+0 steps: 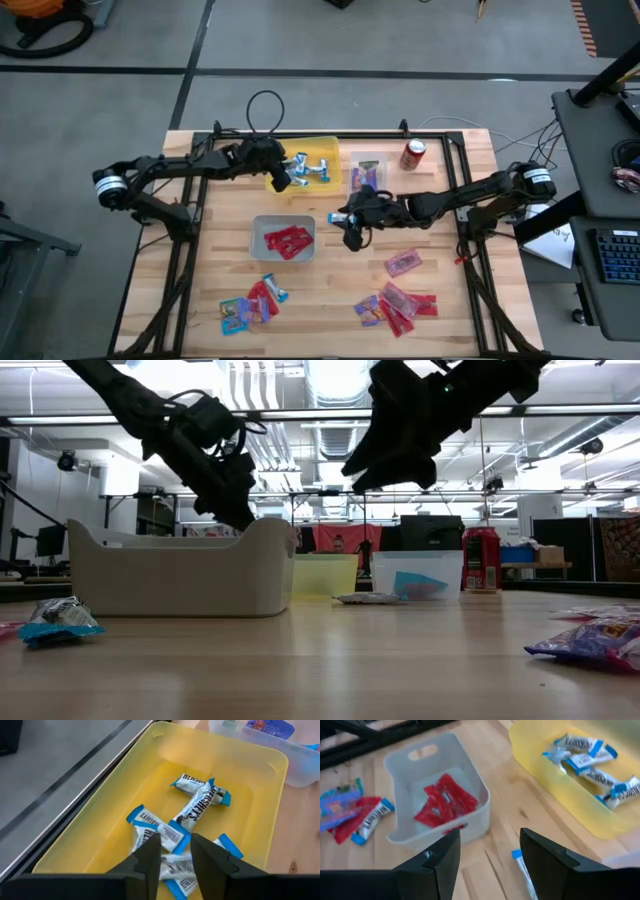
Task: Sort candy
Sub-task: Put the red candy into the gray bin
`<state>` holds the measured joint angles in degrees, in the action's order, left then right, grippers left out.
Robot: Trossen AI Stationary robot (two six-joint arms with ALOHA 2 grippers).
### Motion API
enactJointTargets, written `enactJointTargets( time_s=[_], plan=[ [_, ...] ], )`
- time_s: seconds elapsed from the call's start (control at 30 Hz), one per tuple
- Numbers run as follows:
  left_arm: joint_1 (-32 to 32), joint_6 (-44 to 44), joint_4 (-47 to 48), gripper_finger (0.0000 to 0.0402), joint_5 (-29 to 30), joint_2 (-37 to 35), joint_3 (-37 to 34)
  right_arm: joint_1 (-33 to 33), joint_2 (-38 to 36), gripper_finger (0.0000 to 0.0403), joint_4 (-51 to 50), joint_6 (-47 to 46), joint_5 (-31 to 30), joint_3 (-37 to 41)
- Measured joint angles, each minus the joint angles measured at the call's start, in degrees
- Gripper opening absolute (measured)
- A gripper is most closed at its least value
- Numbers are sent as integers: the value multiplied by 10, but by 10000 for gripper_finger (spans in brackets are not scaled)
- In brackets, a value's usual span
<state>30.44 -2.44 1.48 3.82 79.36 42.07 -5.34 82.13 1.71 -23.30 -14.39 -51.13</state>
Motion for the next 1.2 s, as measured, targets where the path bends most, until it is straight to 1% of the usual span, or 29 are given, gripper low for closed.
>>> enactJointTargets(
  time_s=[0.17,0.3,0.4,0.57,0.77,0.87,0.93,1.03,1.13,1.2],
  plan=[
    [-2,7,14,119,-3,-17,0,0,-5,196,-46,-4,5,0],
    [-18,21,21,125,-31,-47,1,0,-12,196,-109,-27,14,-14],
    [-47,35,20,125,-44,-81,-7,-1,-15,196,-158,-40,18,-34],
    [-123,53,21,125,-45,-145,-24,-9,-14,192,-227,-88,79,-66],
    [-219,62,18,125,-44,-190,-25,-34,-14,182,-259,-172,163,-74],
    [-249,72,21,125,-15,-201,-25,-61,-14,175,-272,-227,189,-73],
    [-258,75,23,125,1,-207,-25,-84,-12,170,-299,-272,193,-73],
    [-259,69,22,125,7,-209,-25,-122,-10,161,-329,-338,207,-75],
    [-259,49,9,125,8,-208,-25,-158,-7,151,-328,-412,225,-76],
    [-259,40,-7,125,8,-202,-25,-180,-5,145,-332,-459,226,-76]
  ],
)
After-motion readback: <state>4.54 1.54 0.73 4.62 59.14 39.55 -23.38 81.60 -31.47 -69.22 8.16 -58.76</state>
